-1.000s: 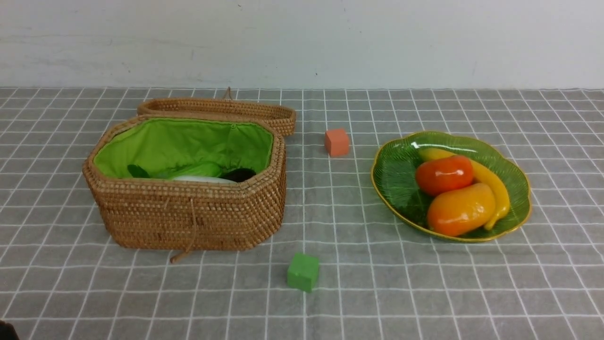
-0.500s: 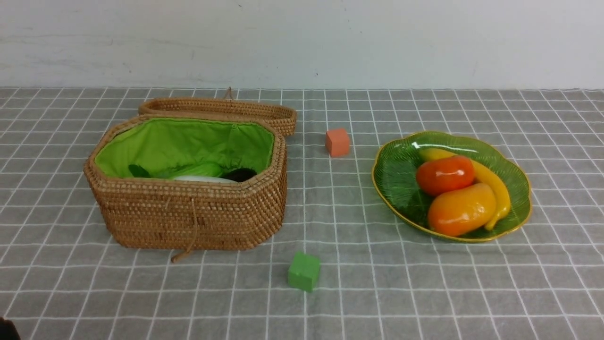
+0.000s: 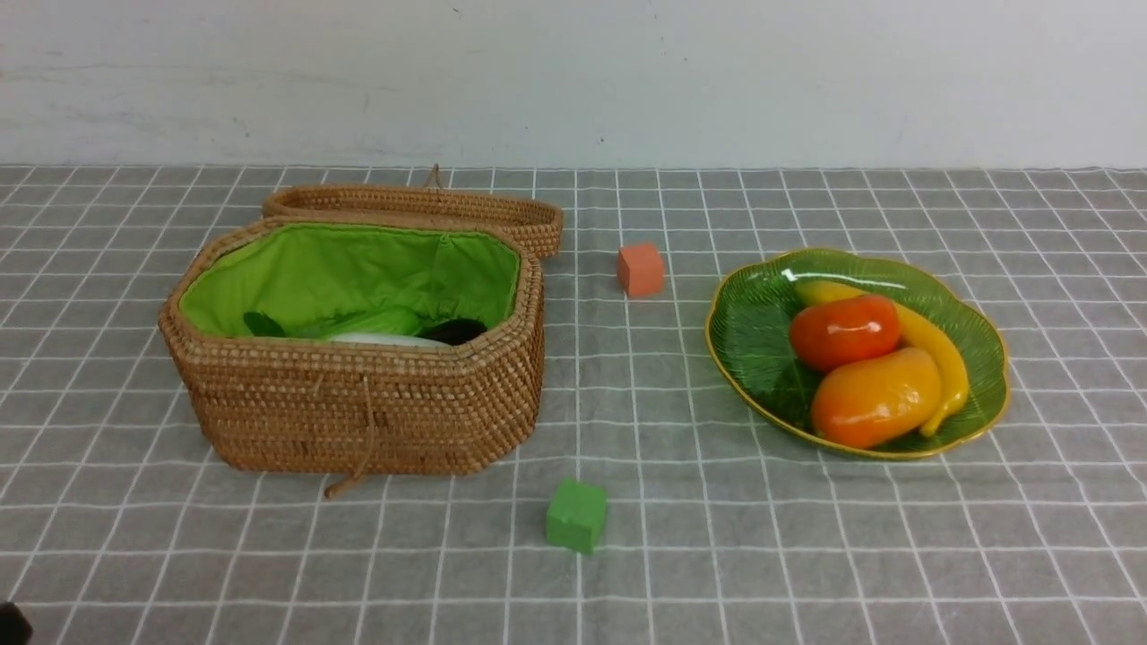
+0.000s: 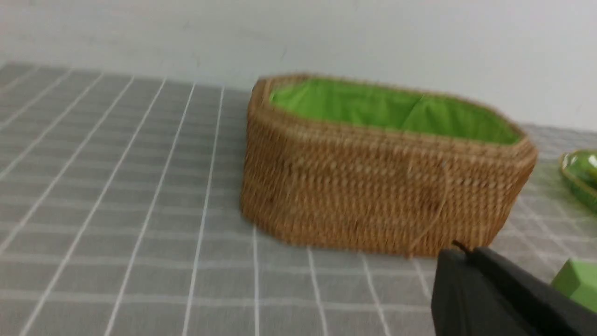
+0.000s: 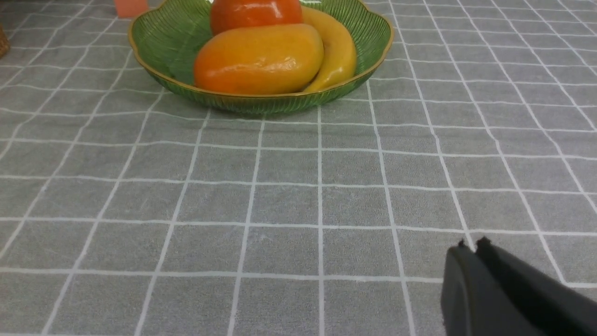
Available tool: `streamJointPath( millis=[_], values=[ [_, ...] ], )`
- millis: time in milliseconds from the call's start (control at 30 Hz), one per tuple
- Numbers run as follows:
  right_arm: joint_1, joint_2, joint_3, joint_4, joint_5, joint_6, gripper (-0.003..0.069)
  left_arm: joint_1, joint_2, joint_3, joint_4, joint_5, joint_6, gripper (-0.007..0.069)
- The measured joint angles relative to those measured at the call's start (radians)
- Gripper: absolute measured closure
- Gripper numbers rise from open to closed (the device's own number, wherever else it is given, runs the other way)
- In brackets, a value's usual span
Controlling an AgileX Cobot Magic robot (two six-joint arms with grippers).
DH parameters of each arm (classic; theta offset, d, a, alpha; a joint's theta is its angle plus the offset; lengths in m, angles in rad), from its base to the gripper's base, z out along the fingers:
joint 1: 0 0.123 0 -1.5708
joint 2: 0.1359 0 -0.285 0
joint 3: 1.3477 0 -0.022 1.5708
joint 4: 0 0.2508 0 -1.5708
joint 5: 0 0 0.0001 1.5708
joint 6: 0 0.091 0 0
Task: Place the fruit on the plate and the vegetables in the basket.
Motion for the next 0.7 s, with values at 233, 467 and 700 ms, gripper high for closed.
streamJointPath(
  millis=[233,467,700],
  values=[
    [0.0,0.0,0.0,0.0,0.0,0.0,0.0627,0.016,0.0,0.012,0.008,0.2,-0.043,0.0638],
    [0.0,0.0,0.0,0.0,0.0,0.0,0.0617,0.016,0.0,0.012,0.007,0.2,-0.049,0.0638],
    [0.0,0.0,0.0,0.0,0.0,0.0,0.061,0.016,0.0,0.012,0.007,0.2,-0.05,0.0638]
  ],
)
